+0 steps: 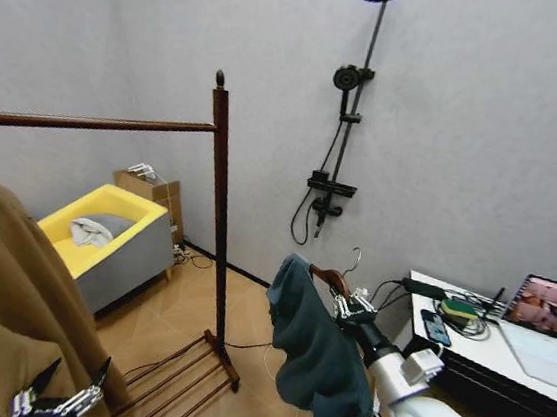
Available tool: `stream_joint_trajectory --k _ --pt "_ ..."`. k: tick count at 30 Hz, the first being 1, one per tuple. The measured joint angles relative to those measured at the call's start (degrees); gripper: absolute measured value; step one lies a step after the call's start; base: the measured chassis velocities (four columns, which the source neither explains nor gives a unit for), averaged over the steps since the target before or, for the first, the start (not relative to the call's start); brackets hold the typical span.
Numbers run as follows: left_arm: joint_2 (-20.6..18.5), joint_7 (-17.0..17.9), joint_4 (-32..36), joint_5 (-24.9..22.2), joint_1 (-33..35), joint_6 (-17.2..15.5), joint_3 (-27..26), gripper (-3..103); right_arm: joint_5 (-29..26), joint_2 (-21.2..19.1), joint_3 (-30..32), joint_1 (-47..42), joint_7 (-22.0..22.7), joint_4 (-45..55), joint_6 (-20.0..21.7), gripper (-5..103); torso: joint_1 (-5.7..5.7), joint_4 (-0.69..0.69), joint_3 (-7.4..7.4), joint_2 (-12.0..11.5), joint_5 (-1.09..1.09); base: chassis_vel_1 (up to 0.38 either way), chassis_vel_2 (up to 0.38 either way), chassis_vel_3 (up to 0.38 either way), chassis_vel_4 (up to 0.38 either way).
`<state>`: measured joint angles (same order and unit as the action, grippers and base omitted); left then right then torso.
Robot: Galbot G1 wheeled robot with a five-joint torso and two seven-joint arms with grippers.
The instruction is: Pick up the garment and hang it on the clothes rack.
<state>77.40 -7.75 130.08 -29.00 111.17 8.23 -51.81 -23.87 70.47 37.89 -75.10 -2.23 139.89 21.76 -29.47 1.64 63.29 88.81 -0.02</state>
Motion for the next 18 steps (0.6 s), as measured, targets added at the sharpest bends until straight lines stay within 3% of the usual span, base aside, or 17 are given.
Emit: stream_joint_trajectory --k 3,5,13,18 --pt "0.0 0.0 0.0 0.0 0.0 0.0 0.0 100 -1.87 -0.91 -0.05 1.62 1.51 0.72 1.62 9 0.02 0.0 -0.01 0.01 0.02 0.215 0.082 0.07 0.17" --pt "0.0 0.02 0.0 0.0 0.01 0.0 0.0 100 -4.99 -3.74 -0.13 5.25 2.43 -0.32 3.76 9 0.01 -0.01 0.0 0.01 0.01 0.177 0.102 0.063 0.126" --pt "0.0 0.03 0.0 0.0 0.0 0.0 0.0 100 -6.57 -8.98 -4.12 15.28 3.11 -7.7 2.64 9 -0.09 -0.01 0.04 -0.04 0.04 0.112 0.127 0.139 0.102" --pt "0.0 0.03 0.0 0.0 0.01 0.0 0.0 100 -9.95 -12.1 -6.54 20.01 4.48 -8.85 4.31 9 -0.08 -0.01 0.03 -0.04 0.02 0.108 0.145 0.159 0.126"
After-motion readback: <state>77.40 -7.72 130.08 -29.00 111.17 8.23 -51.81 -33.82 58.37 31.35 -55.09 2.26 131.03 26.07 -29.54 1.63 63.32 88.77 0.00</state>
